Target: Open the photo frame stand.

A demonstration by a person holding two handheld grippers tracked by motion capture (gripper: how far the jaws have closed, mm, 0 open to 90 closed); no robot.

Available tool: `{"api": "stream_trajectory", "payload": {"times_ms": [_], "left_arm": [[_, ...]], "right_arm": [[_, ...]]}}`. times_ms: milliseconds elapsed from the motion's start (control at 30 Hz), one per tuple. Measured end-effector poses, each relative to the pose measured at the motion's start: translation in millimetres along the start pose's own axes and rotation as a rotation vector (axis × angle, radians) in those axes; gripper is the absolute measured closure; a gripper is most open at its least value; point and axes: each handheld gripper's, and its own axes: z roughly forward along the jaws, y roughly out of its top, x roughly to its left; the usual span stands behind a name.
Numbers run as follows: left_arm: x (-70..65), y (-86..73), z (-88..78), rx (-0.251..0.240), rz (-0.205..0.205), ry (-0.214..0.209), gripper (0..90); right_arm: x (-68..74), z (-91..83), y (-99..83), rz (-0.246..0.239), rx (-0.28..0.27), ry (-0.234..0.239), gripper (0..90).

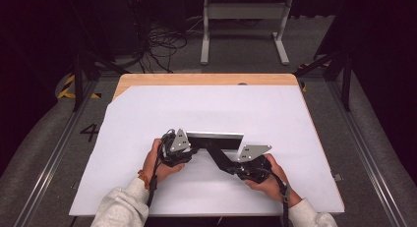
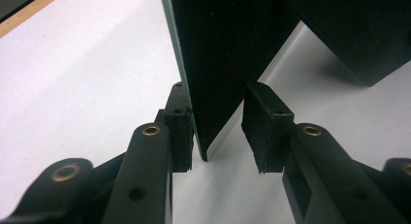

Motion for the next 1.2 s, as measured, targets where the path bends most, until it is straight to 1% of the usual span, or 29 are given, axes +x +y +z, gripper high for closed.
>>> {"api": "stream_trajectory", "payload": {"times_ms": [67, 167, 300, 333, 633, 733, 833, 900, 933, 1000, 1033, 1133, 1200], "left_arm": [[0.0, -0.1, 0.0, 0.003, 0.005, -0.002, 66.1], [0.1, -0.3, 0.1, 0.003, 0.000, -0.007, 66.4], [-0.4, -0.6, -0.2, 0.009, 0.003, -0.010, 67.0], [-0.4, -0.6, -0.2, 0.010, 0.009, -0.009, 67.2], [-0.4, -1.4, -0.1, 0.008, 0.009, -0.007, 67.4], [-0.7, -1.3, -0.2, 0.010, 0.008, -0.008, 67.4], [-0.9, -1.5, -0.2, 0.008, 0.005, -0.007, 67.6], [-0.7, -1.7, -0.3, 0.008, 0.004, -0.006, 67.6], [-0.6, -1.6, -0.5, 0.010, 0.006, -0.006, 67.6], [-0.2, -1.8, -0.6, 0.008, 0.006, -0.008, 67.8], [0.1, -2.0, -1.0, 0.011, 0.008, -0.009, 67.9], [-0.2, -2.4, -1.6, 0.013, 0.004, -0.008, 68.5], [0.2, -2.8, -2.6, 0.017, 0.008, -0.006, 69.2]], "right_arm": [[0.9, -0.2, -0.8, -0.001, 0.001, 0.001, 81.2], [1.6, -0.2, -1.6, -0.005, 0.002, -0.010, 81.3], [1.7, 0.2, -2.4, -0.003, 0.004, -0.007, 82.0], [1.5, 0.5, -2.7, -0.004, 0.005, -0.007, 82.1], [1.2, -0.6, -2.3, -0.001, 0.012, 0.000, 82.2], [1.5, -1.3, -2.3, -0.002, 0.009, 0.001, 78.7], [-0.2, -7.0, -0.3, 0.006, -0.017, -0.005, 75.8], [-2.3, -12.2, 0.8, 0.013, -0.045, -0.008, 75.5], [-2.3, -12.2, 0.8, 0.013, -0.045, -0.008, 75.5], [-4.7, -18.4, 1.9, 0.019, -0.071, -0.020, 74.3], [-5.5, -20.2, 1.8, 0.020, -0.079, -0.019, 74.2], [-5.7, -24.6, 1.5, 0.013, -0.083, -0.024, 73.7], [-5.2, -27.1, 1.0, 0.006, -0.082, -0.027, 73.9]]}}
